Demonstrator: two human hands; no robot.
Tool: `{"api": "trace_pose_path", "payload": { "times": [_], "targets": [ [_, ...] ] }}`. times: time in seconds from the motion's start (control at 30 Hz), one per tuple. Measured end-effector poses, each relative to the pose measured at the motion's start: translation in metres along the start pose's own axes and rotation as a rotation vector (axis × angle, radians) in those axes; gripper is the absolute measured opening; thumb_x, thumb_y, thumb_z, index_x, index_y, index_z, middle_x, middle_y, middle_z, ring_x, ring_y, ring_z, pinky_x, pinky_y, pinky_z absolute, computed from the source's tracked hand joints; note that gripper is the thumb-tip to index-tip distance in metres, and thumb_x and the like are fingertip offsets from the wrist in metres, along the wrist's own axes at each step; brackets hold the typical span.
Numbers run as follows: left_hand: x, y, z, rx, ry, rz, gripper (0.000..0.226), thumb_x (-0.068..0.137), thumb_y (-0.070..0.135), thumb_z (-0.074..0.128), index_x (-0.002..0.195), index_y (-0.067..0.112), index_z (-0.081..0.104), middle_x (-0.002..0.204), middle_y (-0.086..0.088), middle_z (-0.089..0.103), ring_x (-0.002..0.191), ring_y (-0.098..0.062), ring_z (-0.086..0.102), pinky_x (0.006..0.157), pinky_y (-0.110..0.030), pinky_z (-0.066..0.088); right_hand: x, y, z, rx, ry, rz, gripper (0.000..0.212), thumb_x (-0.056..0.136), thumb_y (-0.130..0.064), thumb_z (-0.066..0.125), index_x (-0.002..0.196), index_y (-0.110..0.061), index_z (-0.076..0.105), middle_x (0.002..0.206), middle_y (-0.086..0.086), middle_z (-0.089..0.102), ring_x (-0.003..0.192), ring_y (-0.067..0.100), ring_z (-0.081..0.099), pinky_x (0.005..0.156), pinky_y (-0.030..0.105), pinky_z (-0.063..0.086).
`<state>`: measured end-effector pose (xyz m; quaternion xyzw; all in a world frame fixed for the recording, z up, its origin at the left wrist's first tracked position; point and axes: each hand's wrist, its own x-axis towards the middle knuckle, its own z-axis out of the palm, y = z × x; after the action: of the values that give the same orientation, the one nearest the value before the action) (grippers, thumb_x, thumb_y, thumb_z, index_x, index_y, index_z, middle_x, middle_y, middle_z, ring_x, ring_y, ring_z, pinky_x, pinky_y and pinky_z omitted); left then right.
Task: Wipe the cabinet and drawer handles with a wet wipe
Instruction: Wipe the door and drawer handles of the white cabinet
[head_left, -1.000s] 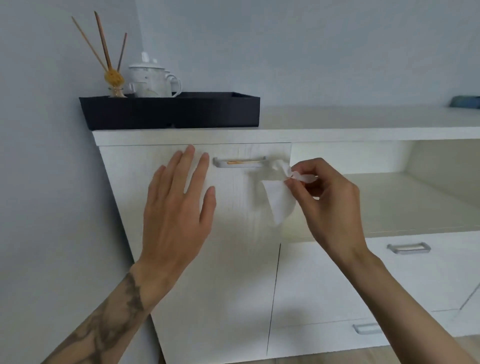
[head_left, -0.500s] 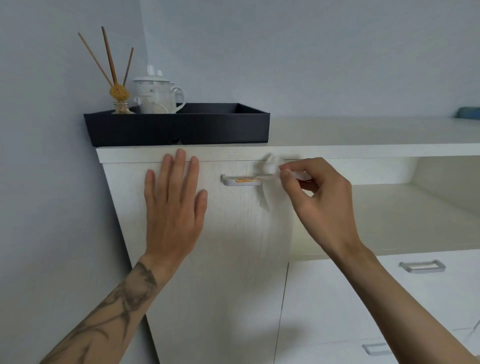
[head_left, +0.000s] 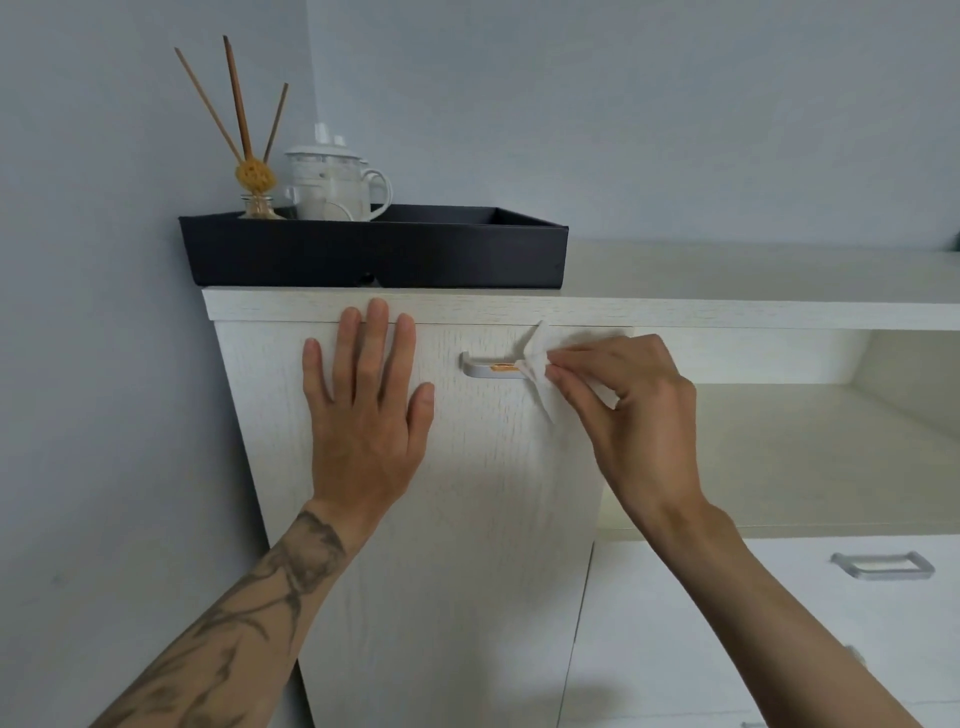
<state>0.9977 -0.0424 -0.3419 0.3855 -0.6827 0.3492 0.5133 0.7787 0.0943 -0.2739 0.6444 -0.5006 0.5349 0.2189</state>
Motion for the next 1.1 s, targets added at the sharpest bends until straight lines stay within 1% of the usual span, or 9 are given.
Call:
{"api": "trace_pose_path", "payload": {
  "times": [0.13,0.3,0.43,0.5,0.63,0.73,0.87,0.97,1.1],
  "targets": [
    [0.000,0.000,0.003,0.014,0.010,0.001,0.065,0.117,0.040,0.029,0.172,0.016,0.005,0.177,-0.012,0.010,0.167,-0.027,-0.003,0.133,-0.059,0.004,0.003,0.002,0.005,0.016,-0.041,-0.099,0.014,0.094,-0.015,0.077,0.107,-0.016,0.082,0.100,-0.004,0.076,0.101,0.009,0.052,0.093,0.004,0.034],
    [-0.001,-0.001,0.006,0.012,0.026,-0.001,0.066,0.117,0.040,0.029,0.173,0.016,0.004,0.177,-0.012,0.012,0.167,-0.027,-0.003,0.133,-0.058,0.002,0.003,0.018,-0.006,0.060,-0.019,-0.032,0.013,0.092,-0.017,0.080,0.104,-0.022,0.083,0.099,-0.016,0.073,0.099,0.016,0.055,0.089,0.006,0.036],
    [-0.001,-0.002,0.007,0.011,0.031,0.006,0.067,0.116,0.040,0.030,0.172,0.017,0.003,0.177,-0.012,0.011,0.167,-0.026,-0.004,0.133,-0.058,0.002,0.006,0.003,0.012,0.083,-0.039,-0.075,0.012,0.093,-0.022,0.078,0.104,-0.023,0.083,0.098,-0.012,0.075,0.100,0.010,0.050,0.091,0.025,0.039],
    [-0.001,-0.002,0.008,0.010,0.033,0.007,0.067,0.116,0.040,0.029,0.173,0.018,0.002,0.177,-0.012,0.011,0.167,-0.026,-0.003,0.133,-0.058,0.001,0.009,0.008,0.010,0.082,-0.067,-0.111,0.012,0.093,-0.025,0.077,0.105,-0.025,0.082,0.098,-0.014,0.075,0.099,0.010,0.049,0.090,0.027,0.036],
    [-0.003,-0.002,0.011,0.009,0.054,0.015,0.067,0.116,0.041,0.030,0.173,0.018,0.004,0.179,-0.008,0.006,0.167,-0.027,0.000,0.133,-0.057,0.001,0.007,0.027,-0.001,0.122,-0.025,-0.029,0.012,0.091,-0.026,0.080,0.102,-0.029,0.082,0.095,-0.016,0.074,0.096,0.010,0.046,0.088,0.040,0.044],
    [-0.003,-0.003,0.012,0.018,0.060,0.020,0.068,0.115,0.040,0.032,0.173,0.017,0.004,0.180,-0.004,-0.002,0.167,-0.028,0.000,0.133,-0.057,0.001,0.004,0.014,0.011,0.137,-0.006,-0.014,0.012,0.092,-0.028,0.078,0.103,-0.030,0.082,0.095,-0.018,0.073,0.098,0.009,0.047,0.088,0.038,0.042],
    [-0.002,-0.004,0.012,0.015,0.053,0.017,0.068,0.116,0.040,0.031,0.173,0.018,0.003,0.179,-0.009,0.007,0.167,-0.027,-0.002,0.133,-0.057,0.001,0.012,0.006,0.017,0.116,-0.078,-0.105,0.014,0.092,-0.033,0.076,0.104,-0.029,0.082,0.101,-0.020,0.073,0.099,0.010,0.047,0.087,0.039,0.038],
    [-0.002,-0.003,0.011,0.010,0.053,0.012,0.067,0.116,0.041,0.030,0.173,0.018,0.003,0.177,-0.011,0.011,0.167,-0.027,-0.002,0.133,-0.057,0.001,0.010,0.023,0.003,0.101,-0.053,-0.071,0.012,0.091,-0.032,0.077,0.102,-0.031,0.082,0.099,-0.022,0.074,0.097,0.014,0.048,0.087,0.044,0.040],
    [-0.002,-0.003,0.012,0.009,0.049,0.013,0.067,0.116,0.042,0.030,0.173,0.019,0.002,0.178,-0.009,0.008,0.167,-0.026,-0.003,0.133,-0.057,0.000,0.007,0.011,0.010,0.093,-0.016,-0.051,0.012,0.092,-0.033,0.077,0.102,-0.032,0.082,0.095,-0.025,0.069,0.099,0.010,0.047,0.090,0.030,0.033]
  ]
}}
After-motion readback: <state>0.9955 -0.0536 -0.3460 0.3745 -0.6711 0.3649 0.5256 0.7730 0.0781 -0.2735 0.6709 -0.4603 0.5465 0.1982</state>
